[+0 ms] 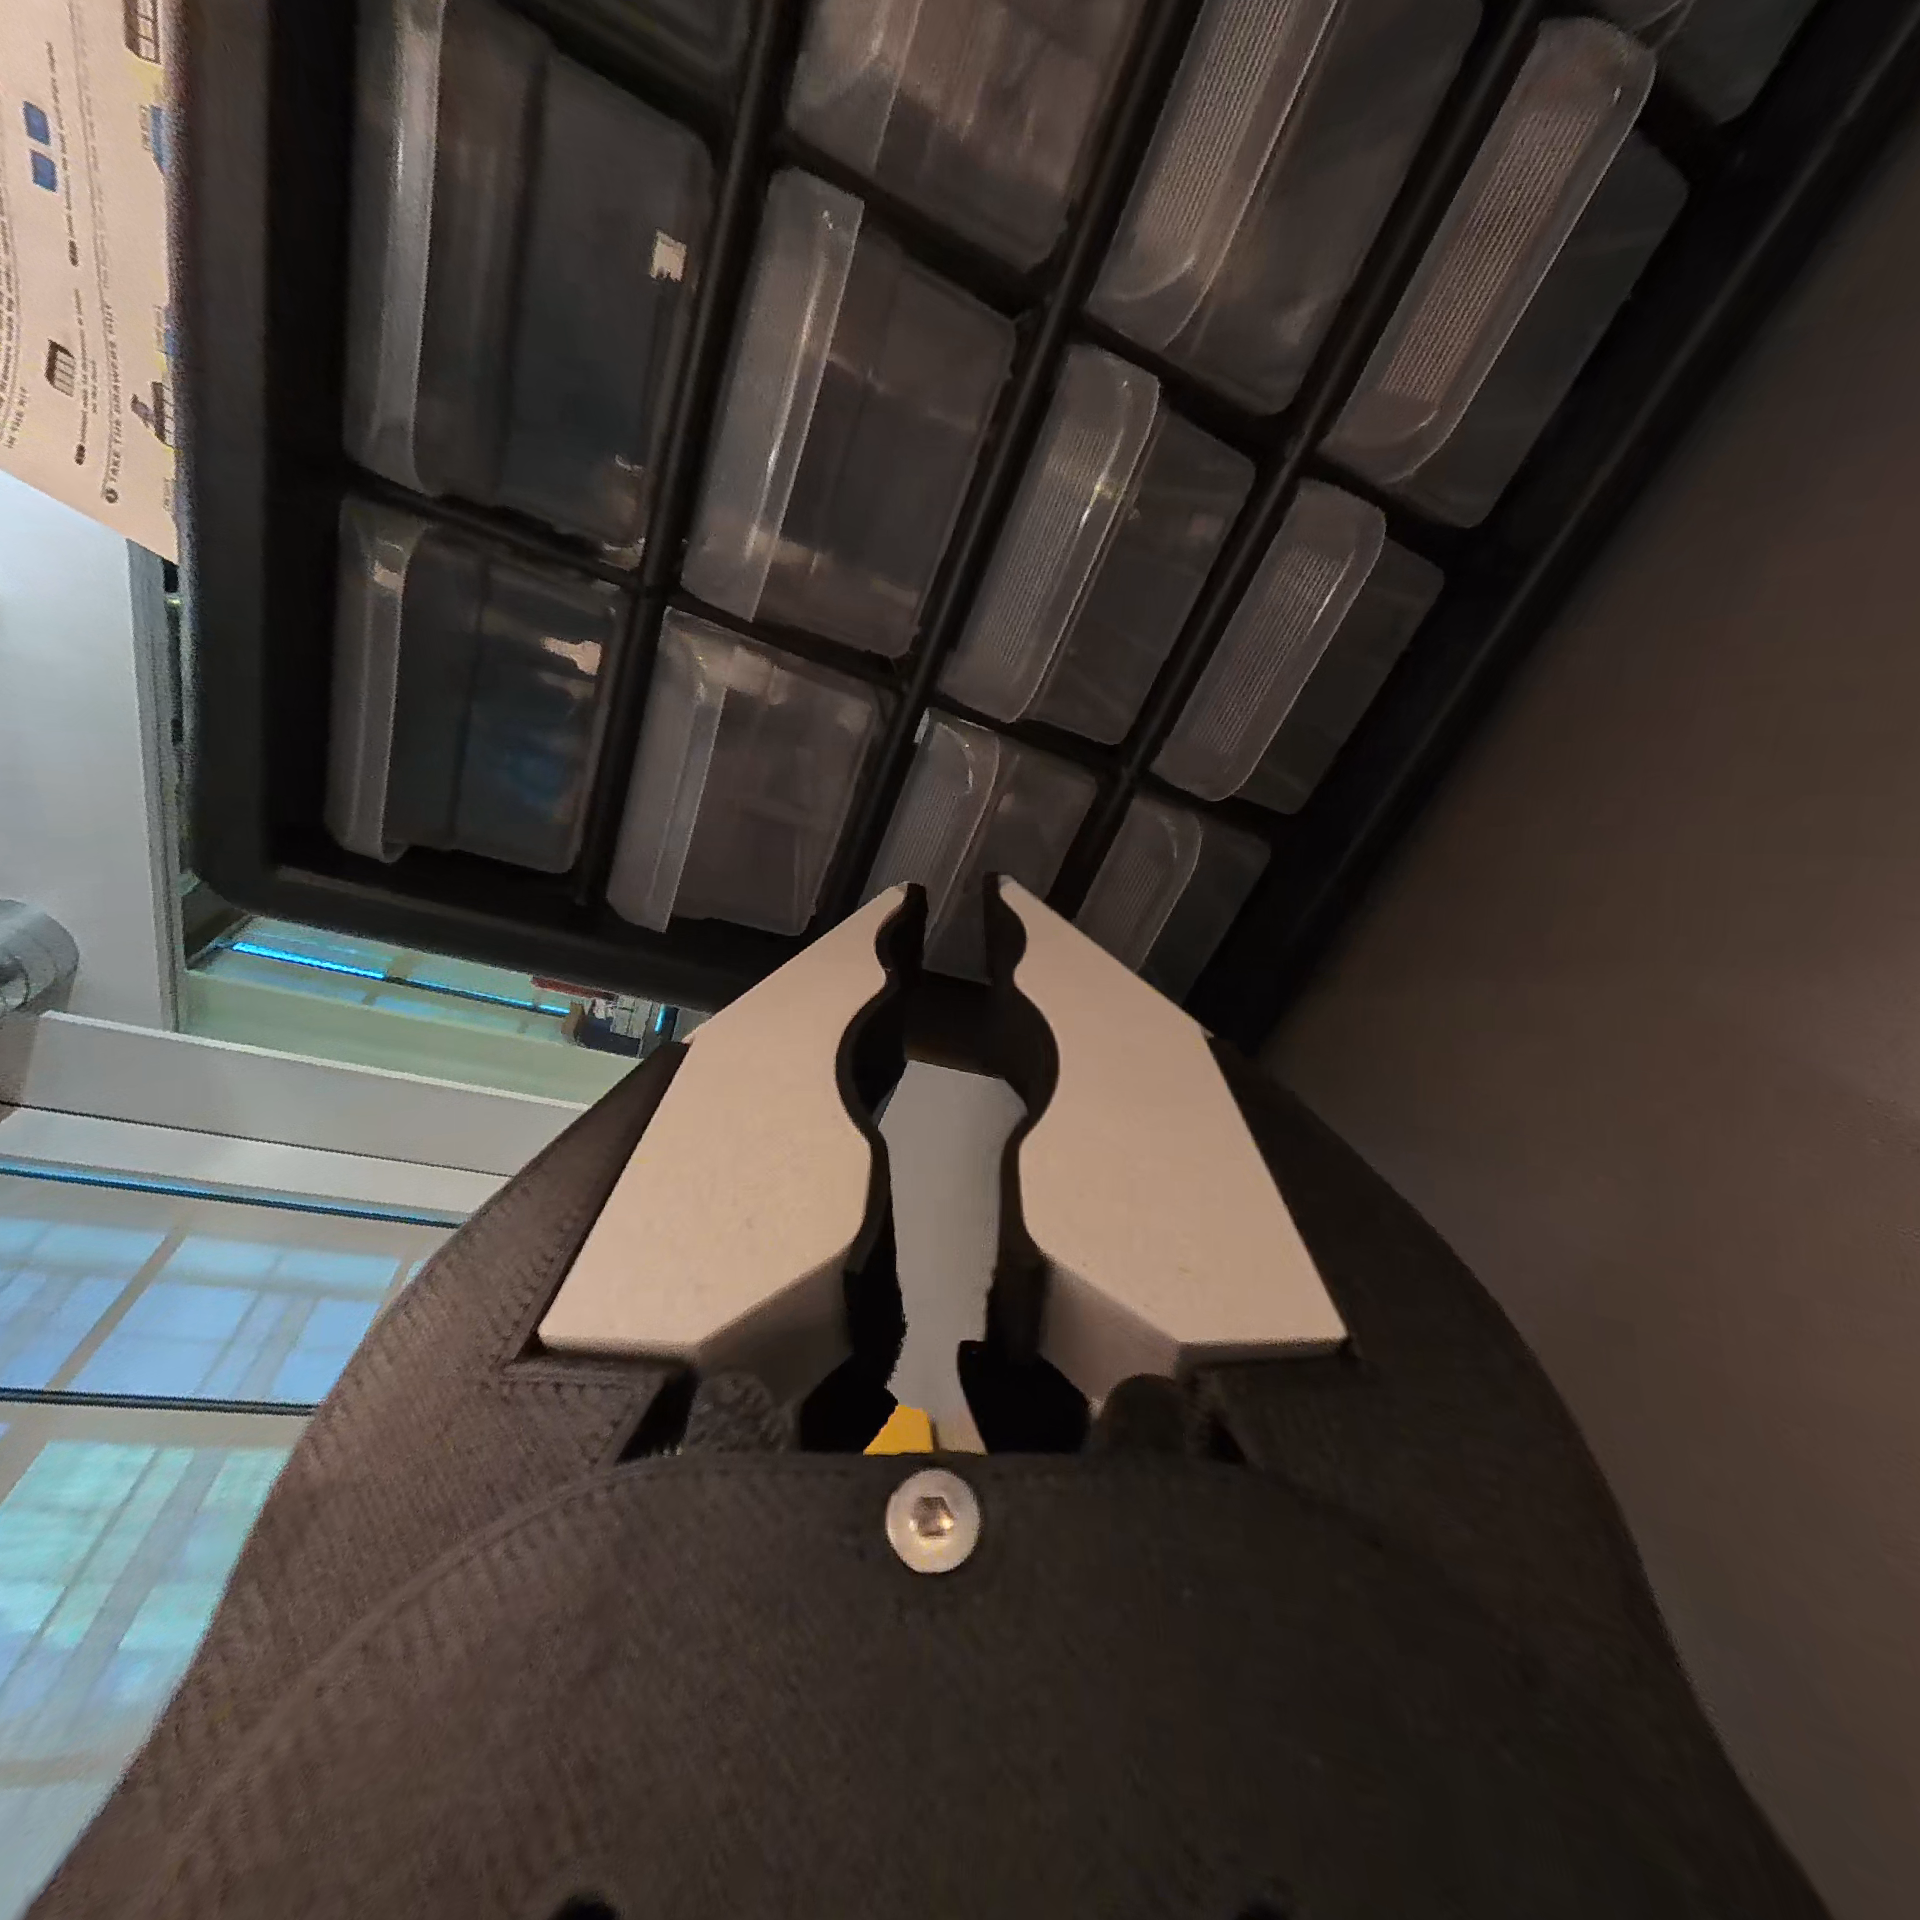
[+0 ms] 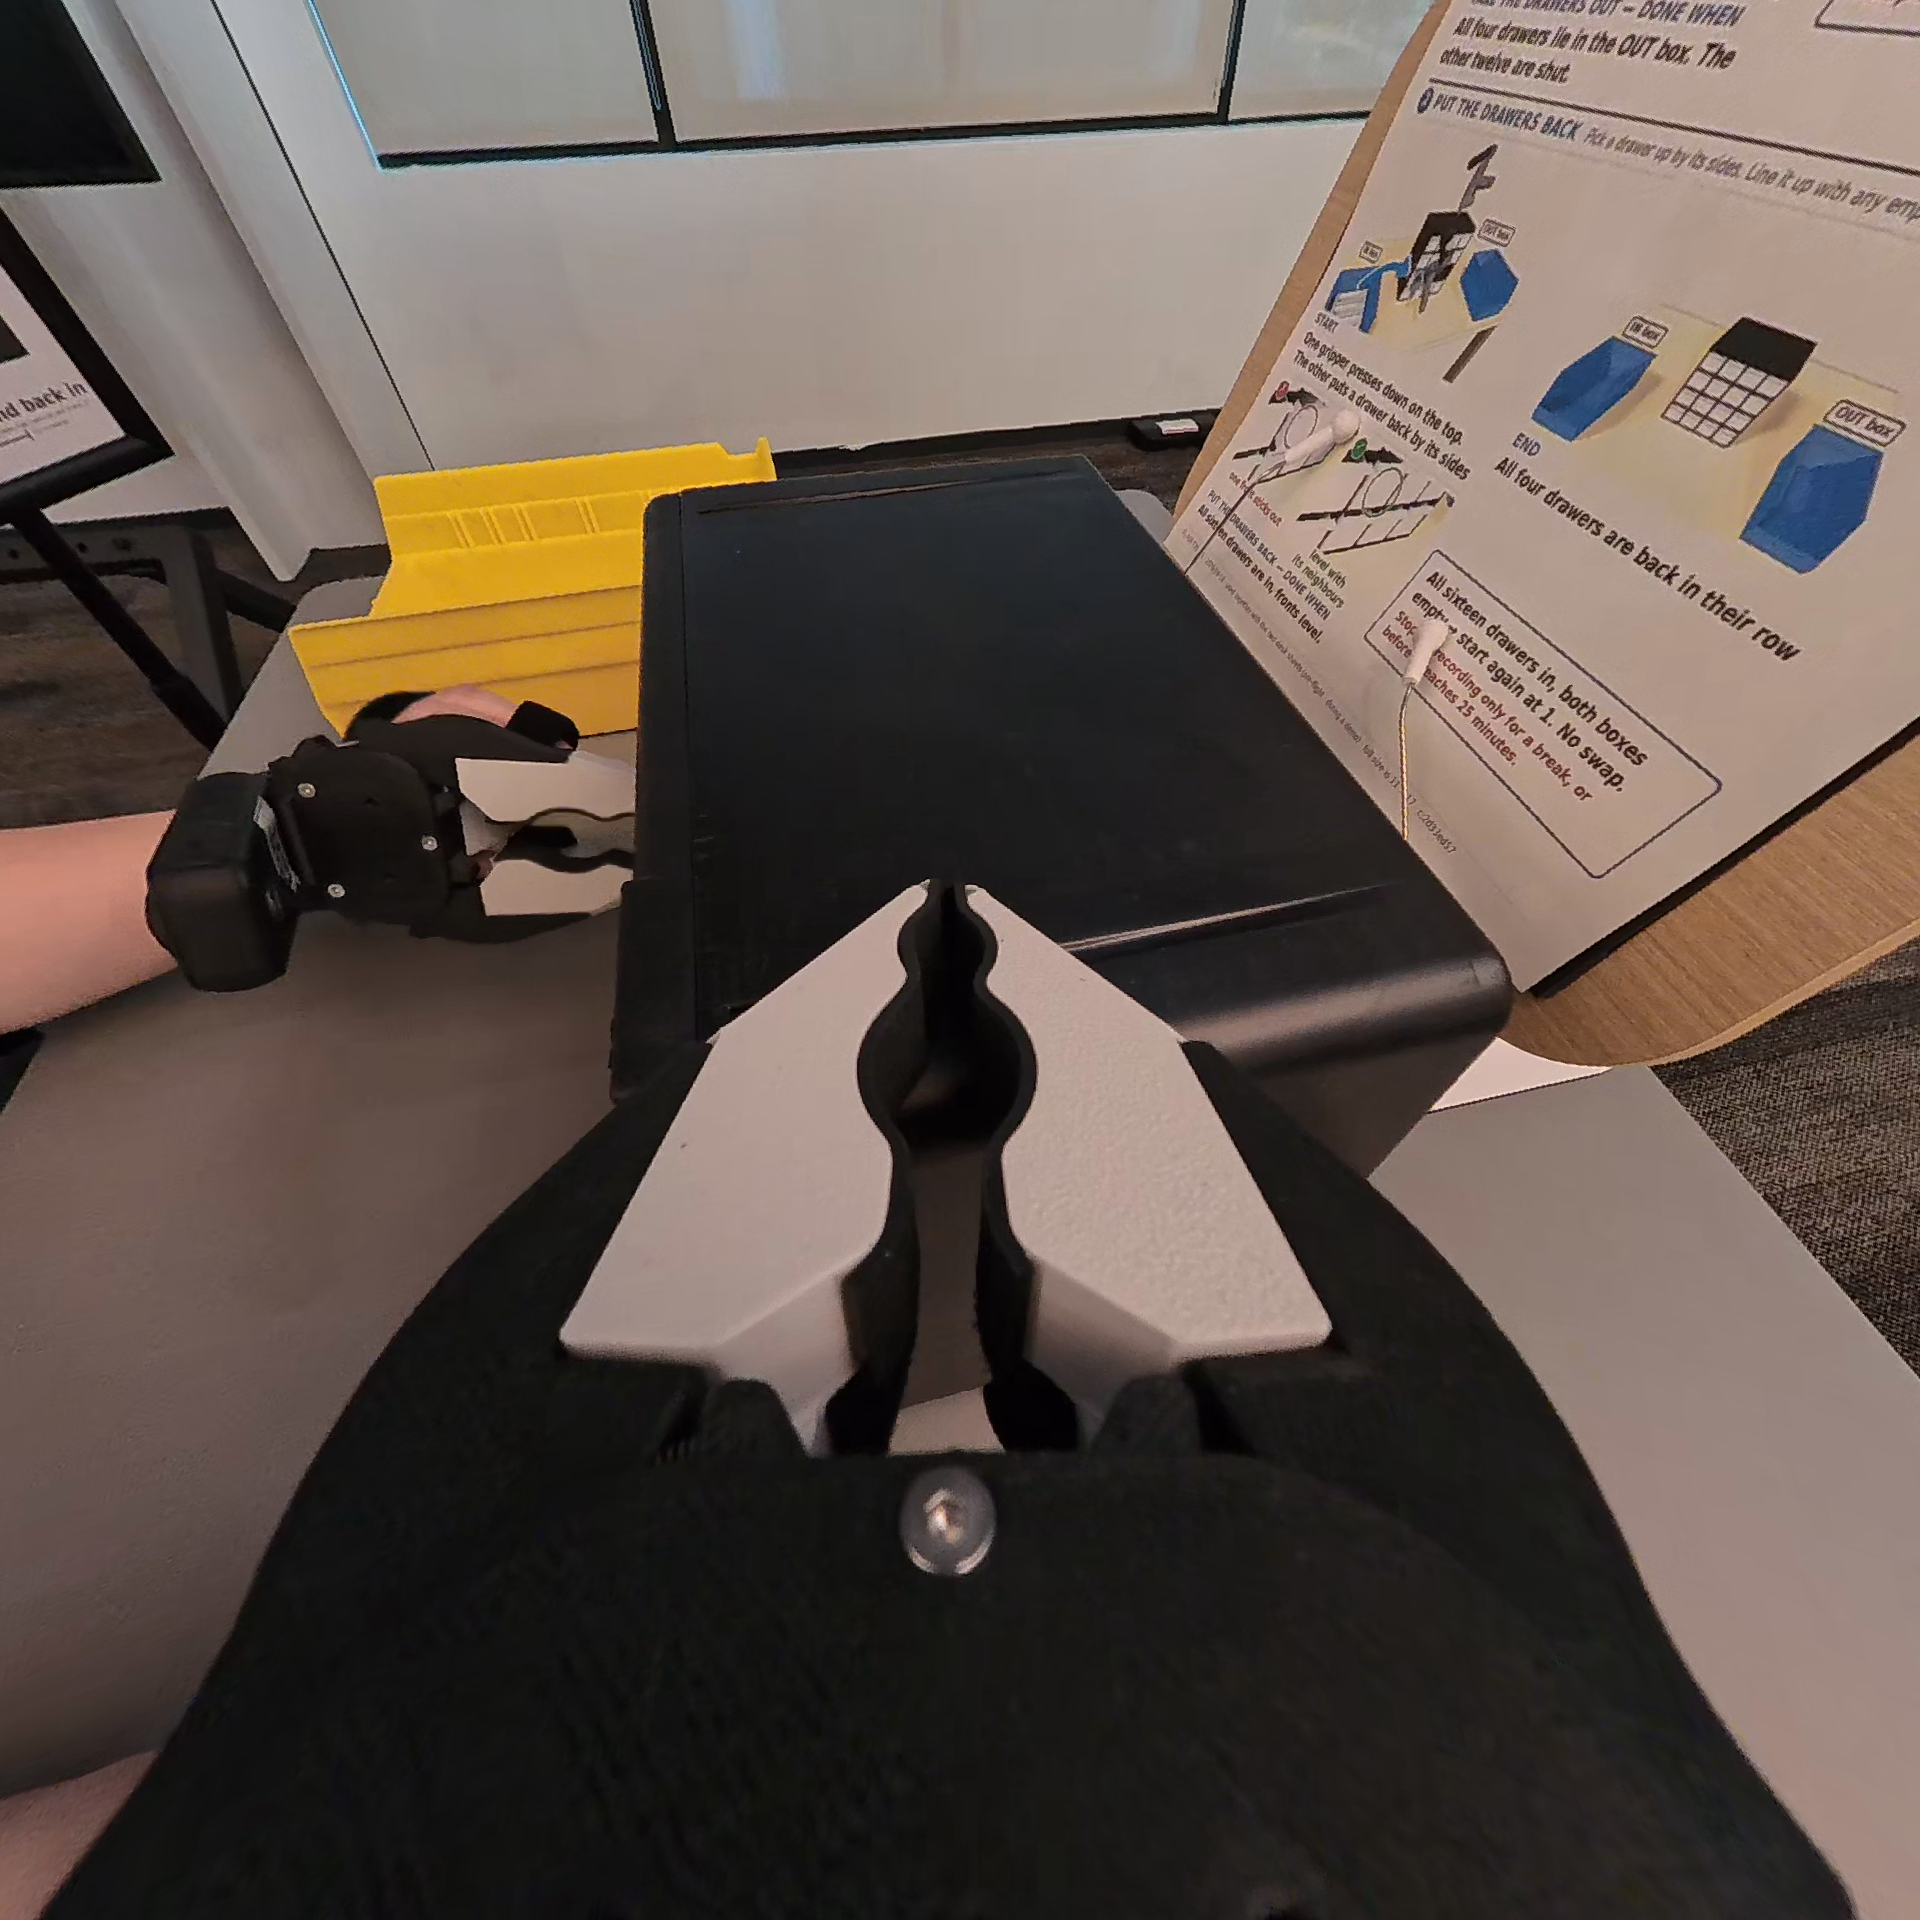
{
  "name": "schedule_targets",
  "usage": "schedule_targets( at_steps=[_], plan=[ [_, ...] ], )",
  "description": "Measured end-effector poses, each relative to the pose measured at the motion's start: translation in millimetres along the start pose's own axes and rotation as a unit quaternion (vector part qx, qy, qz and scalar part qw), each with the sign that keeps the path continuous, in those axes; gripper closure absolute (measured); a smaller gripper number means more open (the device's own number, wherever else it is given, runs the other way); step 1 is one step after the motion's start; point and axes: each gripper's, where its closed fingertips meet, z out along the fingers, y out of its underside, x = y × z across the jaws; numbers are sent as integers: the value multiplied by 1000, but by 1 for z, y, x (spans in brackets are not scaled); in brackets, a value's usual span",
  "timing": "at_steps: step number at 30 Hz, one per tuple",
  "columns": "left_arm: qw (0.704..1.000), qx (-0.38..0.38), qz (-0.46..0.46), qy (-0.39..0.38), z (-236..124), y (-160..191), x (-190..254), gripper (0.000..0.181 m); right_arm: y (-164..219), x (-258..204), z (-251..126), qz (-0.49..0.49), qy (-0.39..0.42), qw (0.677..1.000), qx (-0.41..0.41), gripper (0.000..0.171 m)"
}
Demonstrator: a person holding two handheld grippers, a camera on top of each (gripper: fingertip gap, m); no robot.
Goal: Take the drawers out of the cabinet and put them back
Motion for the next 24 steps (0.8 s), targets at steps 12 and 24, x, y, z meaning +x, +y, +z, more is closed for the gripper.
schedule_targets(
  at_steps=[12, 24],
  plan=[
    [958, 11, -284, 33, -94, 25, -33, 139, -19, 0, -14, -69, 77, 995, 3, 171],
    [837, -70, -540, -57, -237, 210, -163, 130, -133, -137, -121, -138, 211, 937, 243, 166]
  ],
)
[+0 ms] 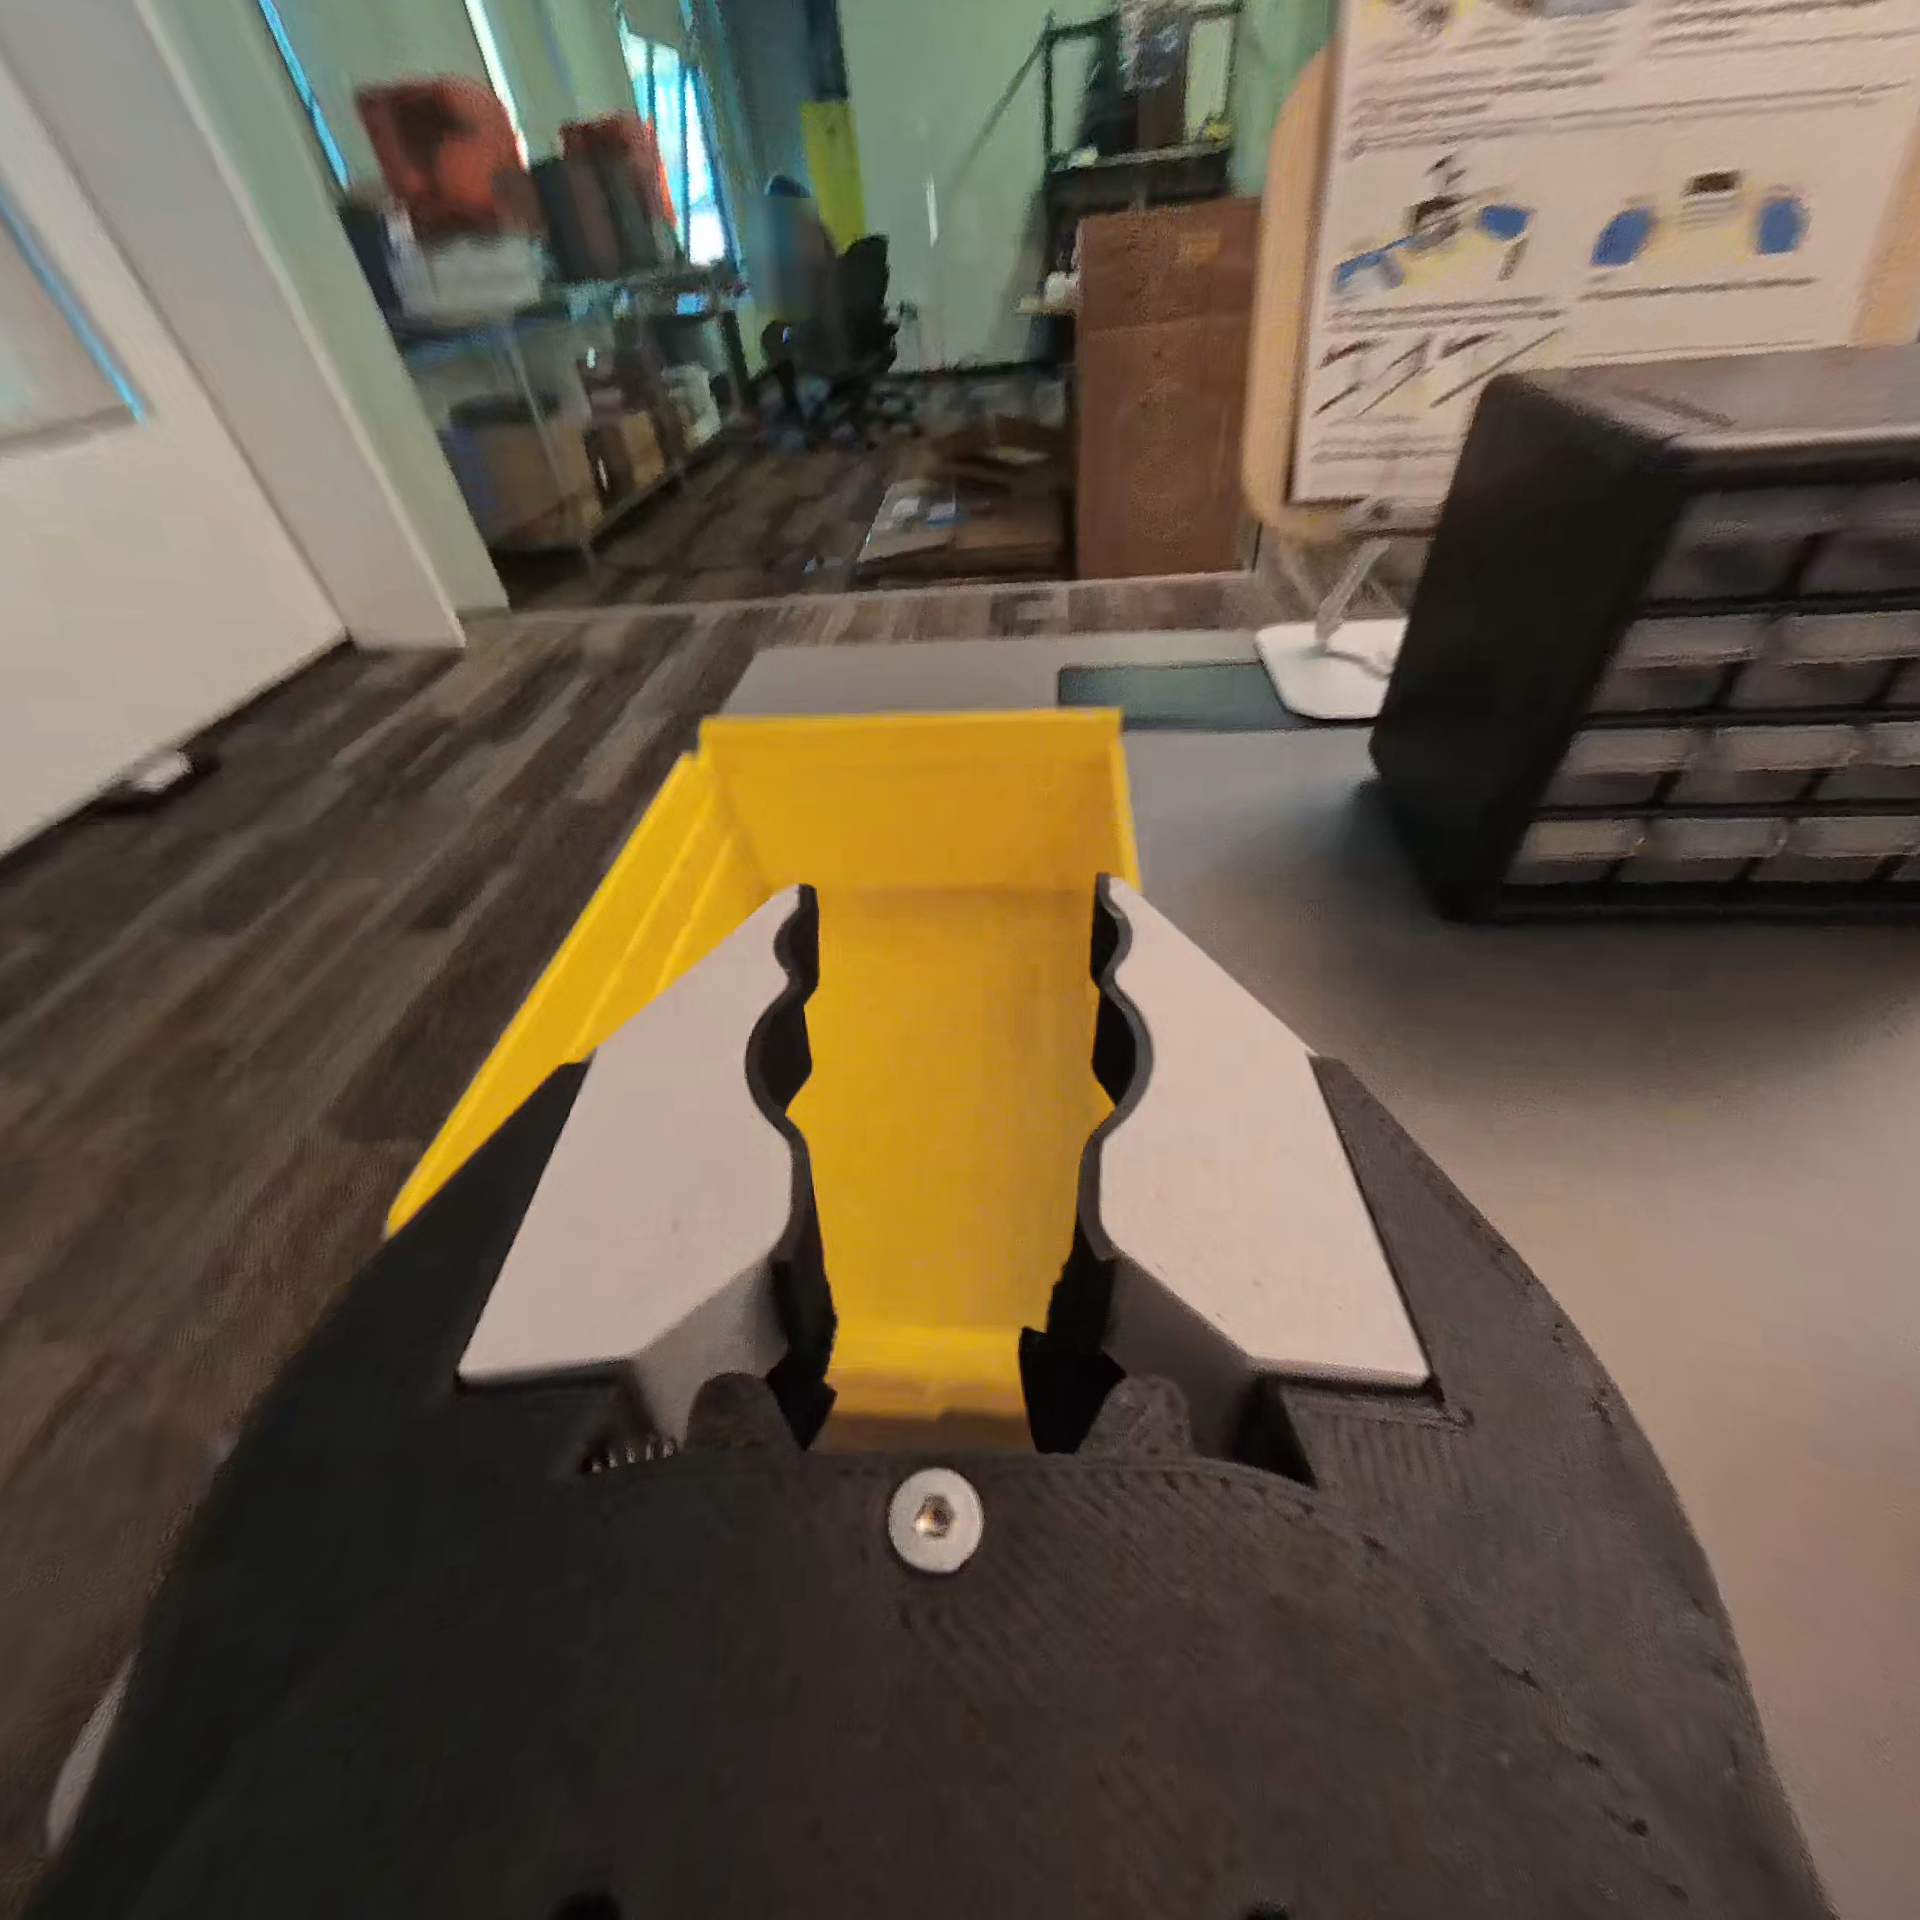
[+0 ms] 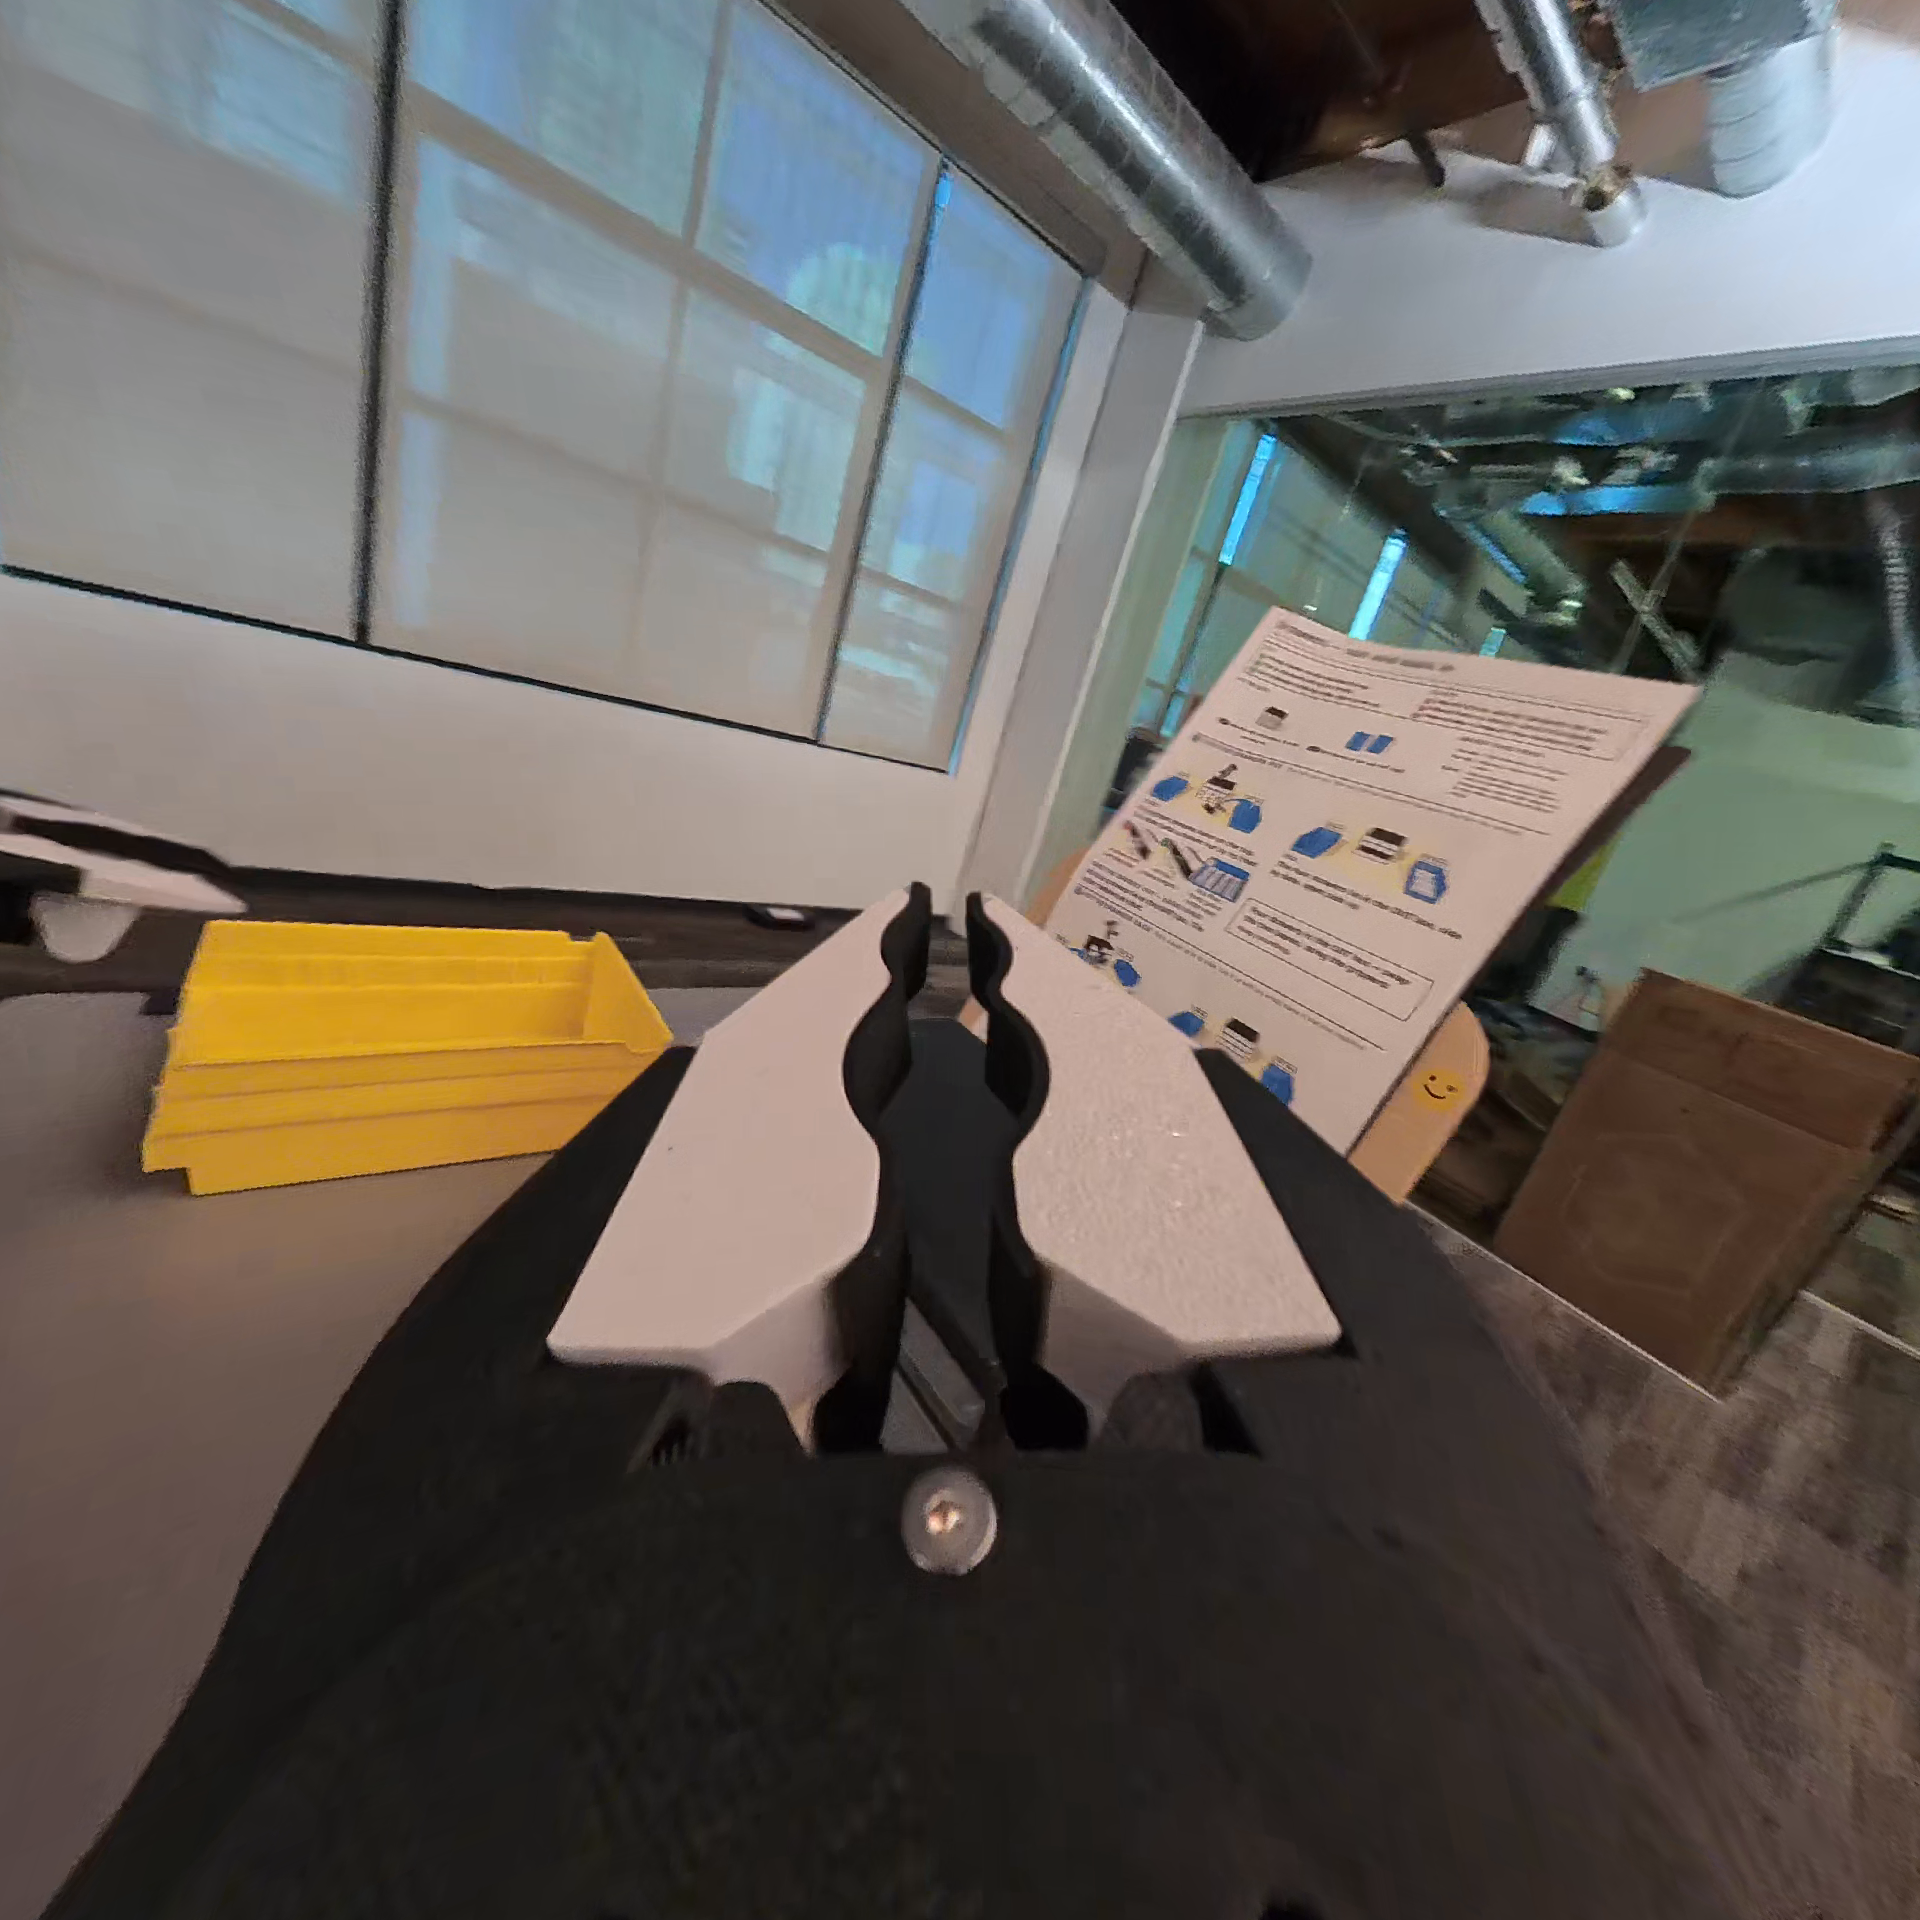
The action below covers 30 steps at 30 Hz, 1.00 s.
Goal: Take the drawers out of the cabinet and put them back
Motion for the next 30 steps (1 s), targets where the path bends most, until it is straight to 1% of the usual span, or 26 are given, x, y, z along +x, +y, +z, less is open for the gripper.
schedule_targets(
  at_steps=[2, 4, 6, 8, 11, 14, 18, 21, 23, 25, 26, 27, 28, 30],
  plan=[
    [999, -22, -35, 20, 1, 19, -16, 119, -2, -10, -2, -9, 36, 999, -16, 164],
    [998, -26, -46, 25, 4, 31, -30, 117, -1, -21, -2, -10, 55, 998, -31, 163],
    [999, -24, -34, 10, 9, 36, -48, 116, 5, -29, -2, -11, 68, 996, -51, 161],
    [999, -31, -31, 8, 15, 39, -62, 114, 14, -31, -4, -3, 85, 994, -72, 159],
    [997, -13, -49, 55, 21, 26, -57, 110, 22, -39, -8, 18, 90, 992, -86, 157],
    [990, 54, -43, 124, 22, -12, -23, 113, 24, -49, -9, 31, 82, 993, -81, 156],
    [965, 134, -3, 227, 26, -76, 50, 118, 35, -50, -5, 14, 101, 993, -61, 156],
    [932, 174, -5, 319, 33, -123, 115, 137, 64, -41, 3, -65, 145, 985, -65, 156],
    [908, 181, -21, 378, 42, -146, 157, 142, 96, -45, 12, -114, 148, 979, -80, 155],
    [888, 187, -18, 419, 54, -163, 193, 148, 128, -54, 20, -115, 133, 981, -82, 156],
    [881, 195, -5, 431, 61, -169, 208, 157, 141, -59, 23, -103, 126, 984, -69, 156],
    [878, 204, 12, 434, 72, -174, 219, 176, 151, -64, 25, -90, 121, 987, -55, 156],
    [877, 208, 26, 432, 85, -176, 228, 181, 161, -65, 26, -75, 126, 988, -43, 157],
    [876, 191, 30, 442, 114, -174, 242, 181, 179, -73, 30, -64, 114, 990, -53, 157]
  ],
)
